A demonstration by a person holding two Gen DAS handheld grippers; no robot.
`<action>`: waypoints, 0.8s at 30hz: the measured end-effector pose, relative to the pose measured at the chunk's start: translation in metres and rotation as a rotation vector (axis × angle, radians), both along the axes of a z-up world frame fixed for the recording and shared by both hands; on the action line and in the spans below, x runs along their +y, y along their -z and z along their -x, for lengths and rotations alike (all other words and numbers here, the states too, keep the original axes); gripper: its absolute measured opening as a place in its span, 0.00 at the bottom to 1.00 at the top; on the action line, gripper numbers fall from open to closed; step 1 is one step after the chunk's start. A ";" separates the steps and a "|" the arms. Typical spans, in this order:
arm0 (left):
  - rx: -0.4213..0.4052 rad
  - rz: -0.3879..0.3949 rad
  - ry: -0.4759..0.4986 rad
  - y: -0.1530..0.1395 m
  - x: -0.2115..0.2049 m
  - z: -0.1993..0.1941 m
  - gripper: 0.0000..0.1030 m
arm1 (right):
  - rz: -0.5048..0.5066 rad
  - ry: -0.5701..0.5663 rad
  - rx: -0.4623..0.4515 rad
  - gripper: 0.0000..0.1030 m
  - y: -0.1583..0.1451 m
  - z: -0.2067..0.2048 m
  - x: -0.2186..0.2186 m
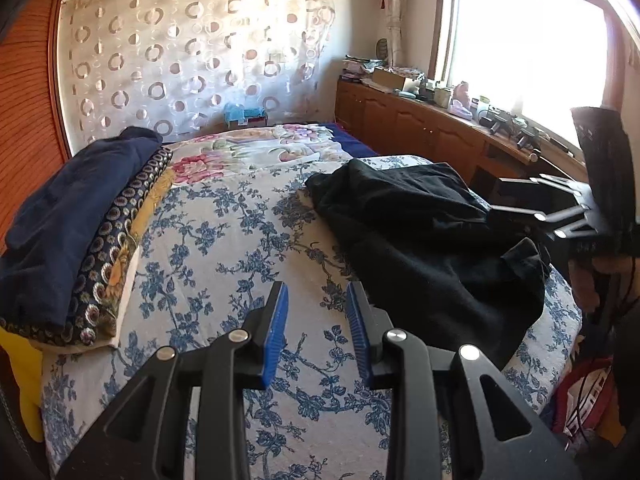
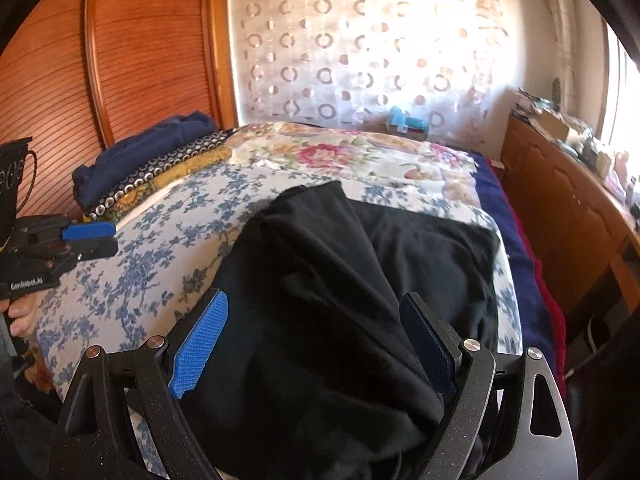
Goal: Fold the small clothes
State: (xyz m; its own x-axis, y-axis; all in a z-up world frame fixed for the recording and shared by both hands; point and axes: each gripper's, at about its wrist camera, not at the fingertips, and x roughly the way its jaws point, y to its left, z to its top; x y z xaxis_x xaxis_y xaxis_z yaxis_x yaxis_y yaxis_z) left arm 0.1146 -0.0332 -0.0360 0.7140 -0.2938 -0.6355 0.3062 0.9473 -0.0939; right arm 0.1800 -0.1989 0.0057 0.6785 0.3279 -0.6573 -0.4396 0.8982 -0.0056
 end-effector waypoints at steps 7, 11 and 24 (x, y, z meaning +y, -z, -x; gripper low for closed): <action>0.017 0.002 -0.007 0.011 -0.002 -0.002 0.28 | 0.058 -0.037 0.063 0.87 0.011 -0.039 0.025; 0.010 -0.002 -0.007 0.011 -0.004 -0.001 0.28 | 0.111 -0.083 0.114 0.82 0.026 -0.063 0.046; -0.020 -0.004 0.000 0.006 -0.003 0.007 0.28 | 0.274 -0.048 0.168 0.66 0.065 -0.102 0.069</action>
State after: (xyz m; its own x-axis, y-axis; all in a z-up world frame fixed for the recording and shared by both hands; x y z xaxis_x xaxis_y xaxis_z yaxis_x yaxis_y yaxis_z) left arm 0.1078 -0.0363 -0.0423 0.7265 -0.2917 -0.6222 0.3082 0.9476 -0.0844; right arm 0.2819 -0.1301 -0.0592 0.5413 0.1517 -0.8270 -0.4964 0.8515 -0.1687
